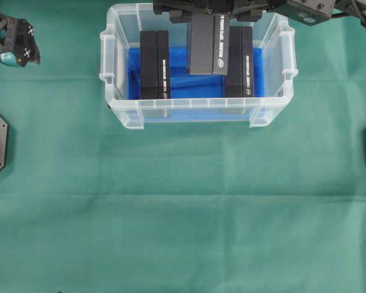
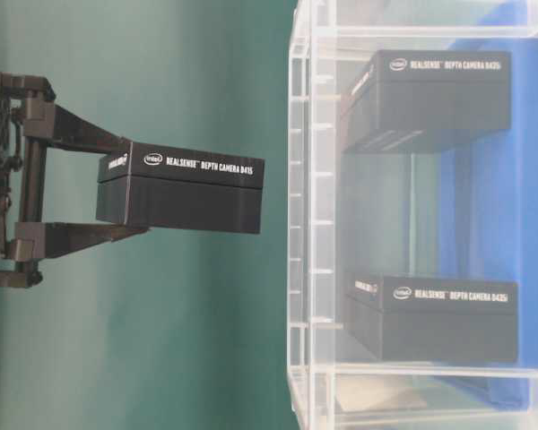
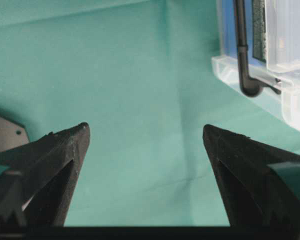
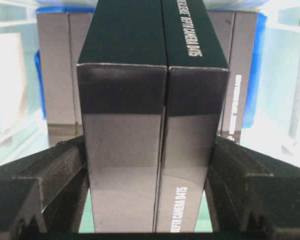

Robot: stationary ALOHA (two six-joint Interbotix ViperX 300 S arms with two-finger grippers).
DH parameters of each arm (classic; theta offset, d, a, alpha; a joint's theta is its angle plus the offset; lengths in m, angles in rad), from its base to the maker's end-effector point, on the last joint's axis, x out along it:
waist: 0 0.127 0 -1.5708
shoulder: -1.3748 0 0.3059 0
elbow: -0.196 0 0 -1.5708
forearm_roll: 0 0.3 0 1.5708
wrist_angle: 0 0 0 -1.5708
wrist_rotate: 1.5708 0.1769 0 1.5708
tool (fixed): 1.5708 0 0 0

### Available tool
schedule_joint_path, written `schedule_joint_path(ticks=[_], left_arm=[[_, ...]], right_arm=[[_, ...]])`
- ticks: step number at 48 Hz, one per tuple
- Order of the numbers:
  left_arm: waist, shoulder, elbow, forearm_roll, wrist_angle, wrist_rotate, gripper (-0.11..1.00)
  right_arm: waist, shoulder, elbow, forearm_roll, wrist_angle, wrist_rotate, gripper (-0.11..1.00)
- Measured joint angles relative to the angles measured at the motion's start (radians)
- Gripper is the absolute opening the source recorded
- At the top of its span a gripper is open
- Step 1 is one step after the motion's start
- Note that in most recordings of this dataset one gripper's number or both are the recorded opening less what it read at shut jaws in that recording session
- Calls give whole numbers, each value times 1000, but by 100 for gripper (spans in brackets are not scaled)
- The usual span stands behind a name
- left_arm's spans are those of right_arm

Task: Take out the box from the case.
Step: 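Lift the gripped black boxes straight up out of the bin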

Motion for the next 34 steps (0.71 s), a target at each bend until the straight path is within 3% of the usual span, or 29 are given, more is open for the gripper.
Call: schedule_joint_path(ticks=[34], left_arm=[[-2, 0, 0, 0, 0, 0, 95]], right_arm=[[3, 0, 2, -2, 3, -9, 67]])
